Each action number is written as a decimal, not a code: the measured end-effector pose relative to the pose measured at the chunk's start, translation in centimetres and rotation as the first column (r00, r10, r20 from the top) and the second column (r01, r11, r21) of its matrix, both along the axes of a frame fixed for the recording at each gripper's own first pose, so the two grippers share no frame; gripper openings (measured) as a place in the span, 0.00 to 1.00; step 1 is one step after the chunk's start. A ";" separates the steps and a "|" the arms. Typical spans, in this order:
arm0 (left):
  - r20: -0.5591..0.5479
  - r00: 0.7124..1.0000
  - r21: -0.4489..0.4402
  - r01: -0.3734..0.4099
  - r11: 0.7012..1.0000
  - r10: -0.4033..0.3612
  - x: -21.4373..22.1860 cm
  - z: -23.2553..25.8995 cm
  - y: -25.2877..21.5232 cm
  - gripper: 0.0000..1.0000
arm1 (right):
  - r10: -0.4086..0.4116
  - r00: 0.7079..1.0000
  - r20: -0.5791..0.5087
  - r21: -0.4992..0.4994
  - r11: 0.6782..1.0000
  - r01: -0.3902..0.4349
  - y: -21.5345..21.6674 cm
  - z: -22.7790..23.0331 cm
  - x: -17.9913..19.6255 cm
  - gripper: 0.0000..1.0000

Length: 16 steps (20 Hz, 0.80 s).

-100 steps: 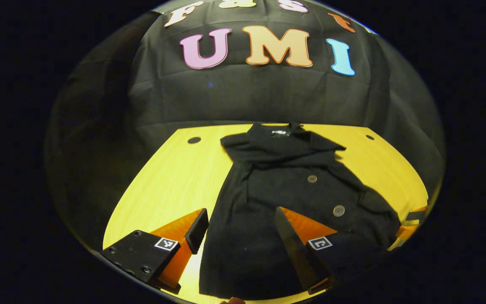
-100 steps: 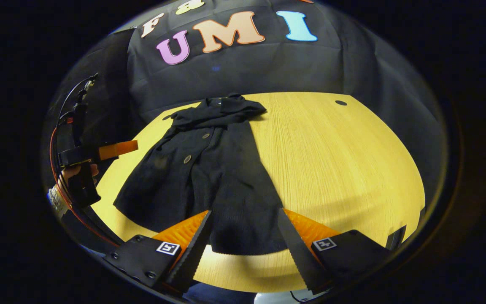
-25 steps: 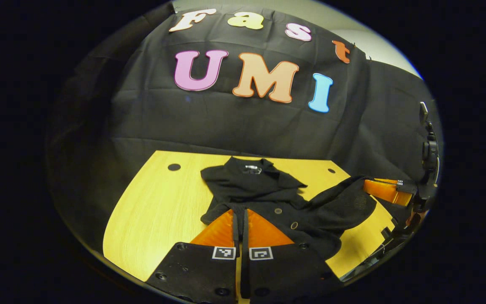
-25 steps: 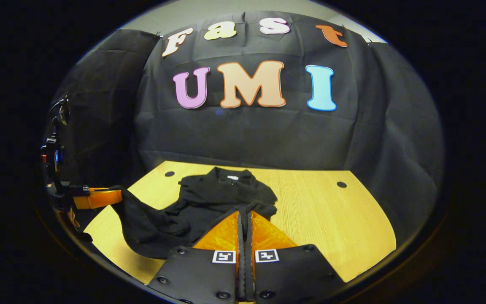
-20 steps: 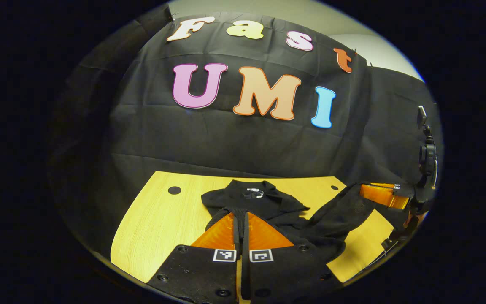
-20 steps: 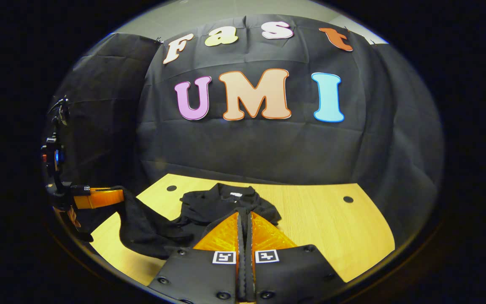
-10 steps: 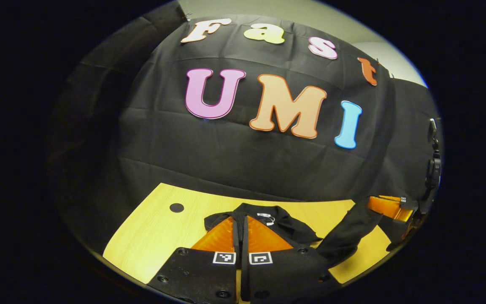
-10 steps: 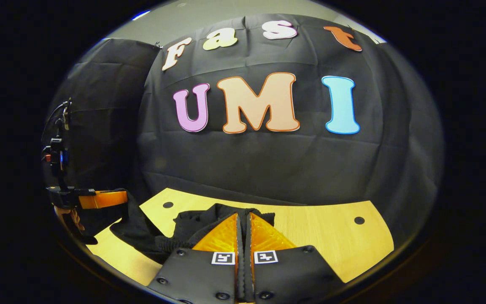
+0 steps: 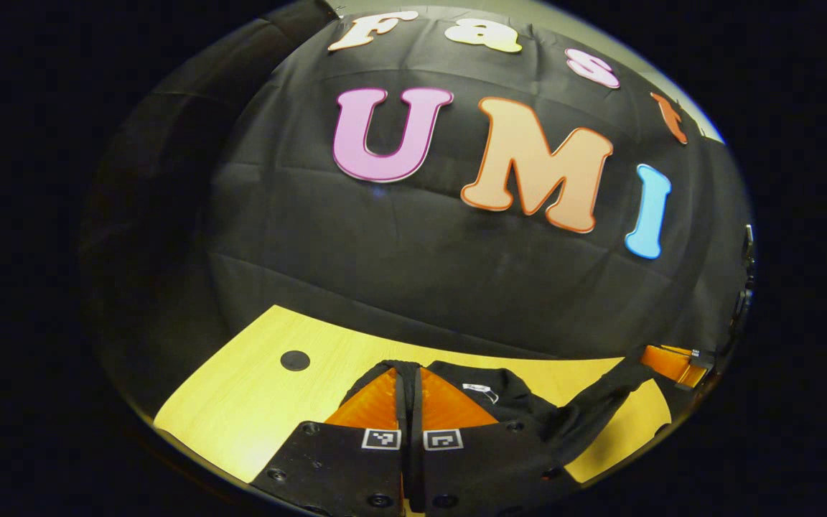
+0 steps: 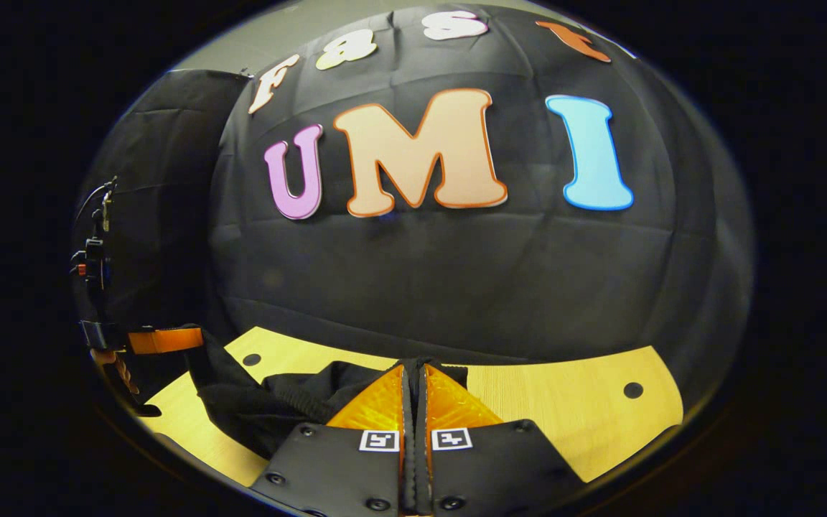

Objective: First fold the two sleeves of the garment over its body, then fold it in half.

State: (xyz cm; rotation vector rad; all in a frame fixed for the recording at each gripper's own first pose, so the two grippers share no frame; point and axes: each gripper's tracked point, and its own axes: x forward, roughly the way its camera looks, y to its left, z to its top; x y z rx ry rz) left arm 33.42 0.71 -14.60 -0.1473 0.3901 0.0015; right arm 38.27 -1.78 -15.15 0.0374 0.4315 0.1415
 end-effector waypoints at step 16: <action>-0.145 0.989 0.134 0.028 0.991 -0.009 5.3 -10.6 -1.2 0.42 | -0.033 0.986 -0.163 0.097 0.994 0.049 -1.5 -11.3 5.7 0.68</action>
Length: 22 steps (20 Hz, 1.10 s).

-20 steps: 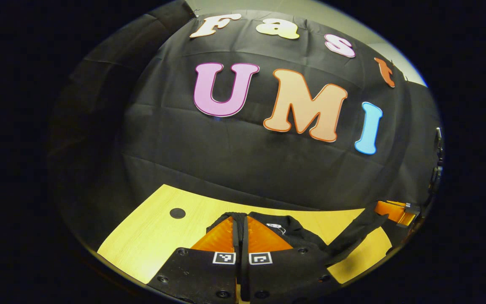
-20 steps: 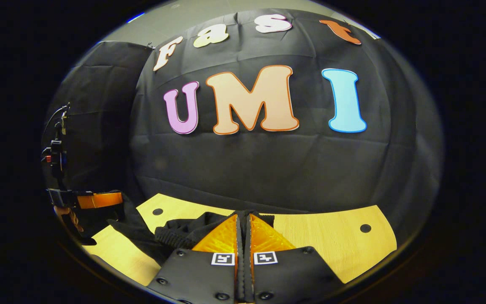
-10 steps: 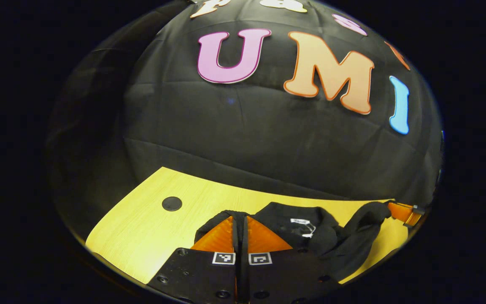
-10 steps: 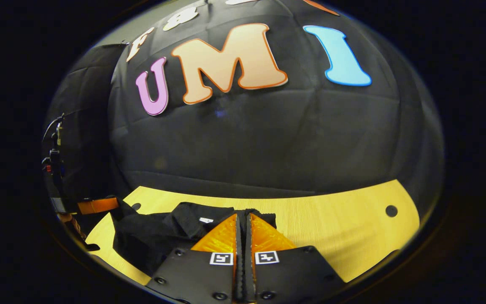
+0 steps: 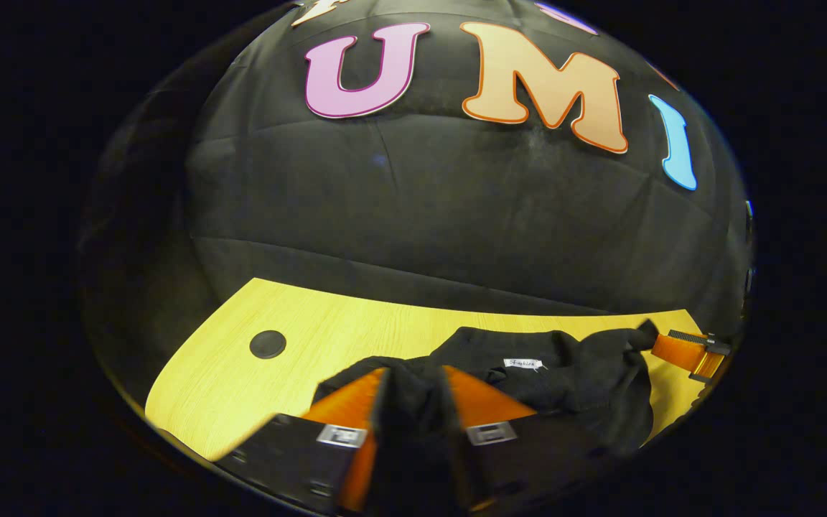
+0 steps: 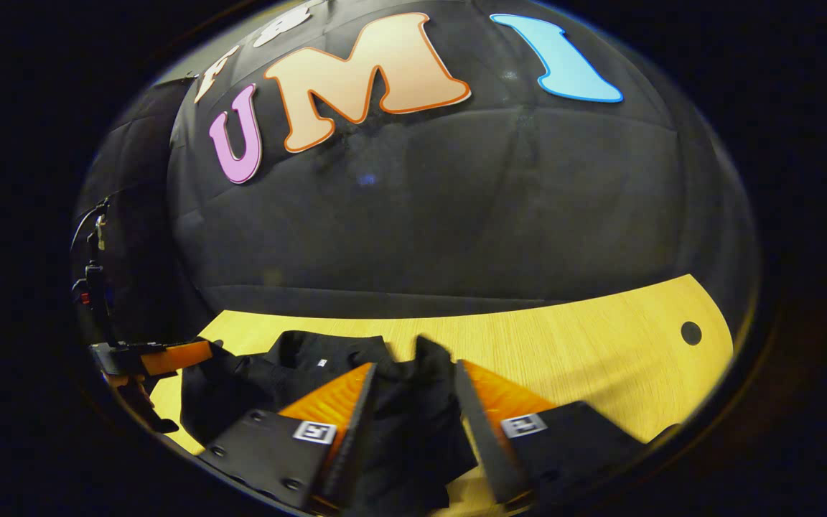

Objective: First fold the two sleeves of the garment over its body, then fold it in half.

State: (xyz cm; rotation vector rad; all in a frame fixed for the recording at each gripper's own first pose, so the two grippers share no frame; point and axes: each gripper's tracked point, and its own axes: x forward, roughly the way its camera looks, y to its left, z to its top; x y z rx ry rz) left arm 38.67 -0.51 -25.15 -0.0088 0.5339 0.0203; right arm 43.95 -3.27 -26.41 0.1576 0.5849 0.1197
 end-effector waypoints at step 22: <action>0.233 0.972 0.018 -0.004 1.000 0.000 -9.1 15.3 1.2 0.94 | 0.009 0.964 0.266 -0.063 0.998 0.008 1.2 16.1 -11.8 0.98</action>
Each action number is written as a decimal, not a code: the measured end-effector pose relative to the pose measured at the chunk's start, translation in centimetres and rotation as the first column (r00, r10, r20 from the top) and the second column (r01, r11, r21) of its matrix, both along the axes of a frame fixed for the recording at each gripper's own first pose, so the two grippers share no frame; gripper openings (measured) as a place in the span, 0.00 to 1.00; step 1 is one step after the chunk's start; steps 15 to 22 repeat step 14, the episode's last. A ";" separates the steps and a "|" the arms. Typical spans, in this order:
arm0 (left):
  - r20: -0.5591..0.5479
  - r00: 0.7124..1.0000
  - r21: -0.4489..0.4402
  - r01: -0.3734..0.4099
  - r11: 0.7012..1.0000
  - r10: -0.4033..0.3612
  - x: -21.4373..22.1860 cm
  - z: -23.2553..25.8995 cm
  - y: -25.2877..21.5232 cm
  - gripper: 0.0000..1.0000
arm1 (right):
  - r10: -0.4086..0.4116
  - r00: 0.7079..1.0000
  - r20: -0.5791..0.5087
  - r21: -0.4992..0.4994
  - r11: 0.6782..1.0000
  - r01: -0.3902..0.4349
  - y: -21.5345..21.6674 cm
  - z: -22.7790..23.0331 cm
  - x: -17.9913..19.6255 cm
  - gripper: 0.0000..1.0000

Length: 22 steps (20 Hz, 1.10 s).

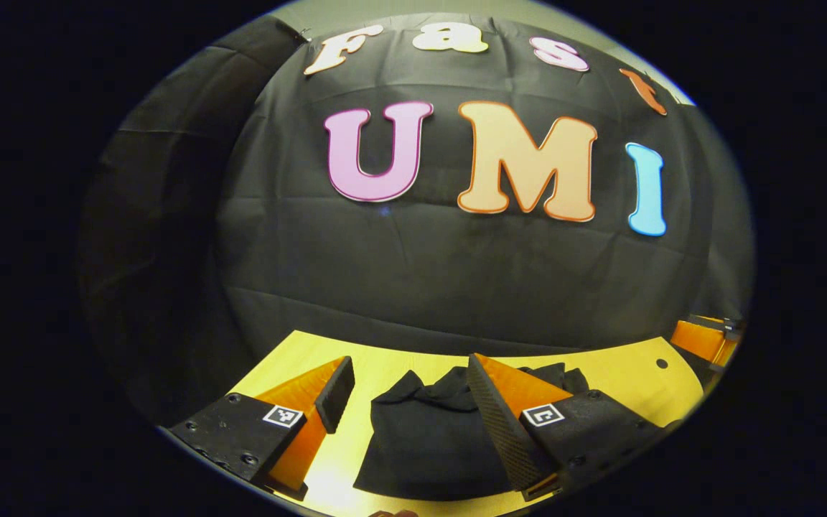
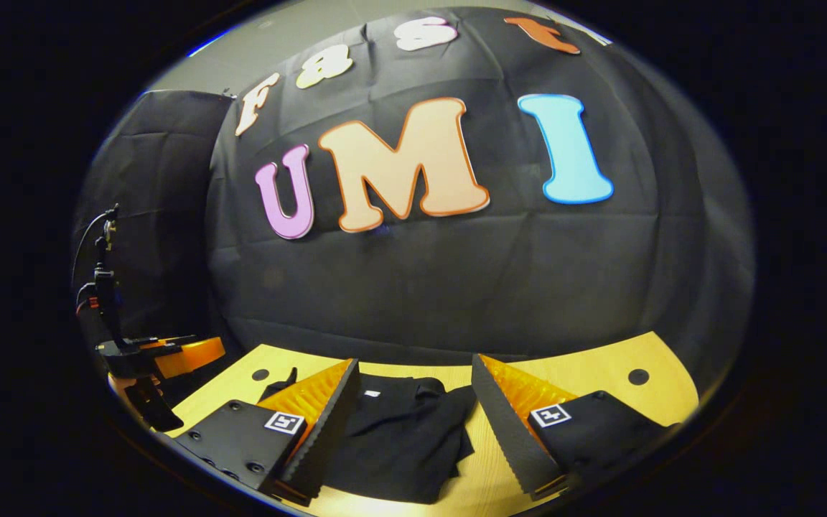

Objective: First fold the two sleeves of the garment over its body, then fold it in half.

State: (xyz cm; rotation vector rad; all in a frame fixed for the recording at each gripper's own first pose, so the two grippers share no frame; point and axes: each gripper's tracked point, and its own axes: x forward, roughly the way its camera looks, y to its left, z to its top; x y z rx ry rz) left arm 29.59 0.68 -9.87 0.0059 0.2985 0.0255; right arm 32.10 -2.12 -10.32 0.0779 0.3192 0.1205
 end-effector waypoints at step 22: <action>0.183 0.981 0.016 0.069 0.998 -0.070 -18.5 7.6 0.7 0.93 | -0.043 0.988 0.146 -0.008 0.999 0.045 3.8 5.4 -23.3 0.97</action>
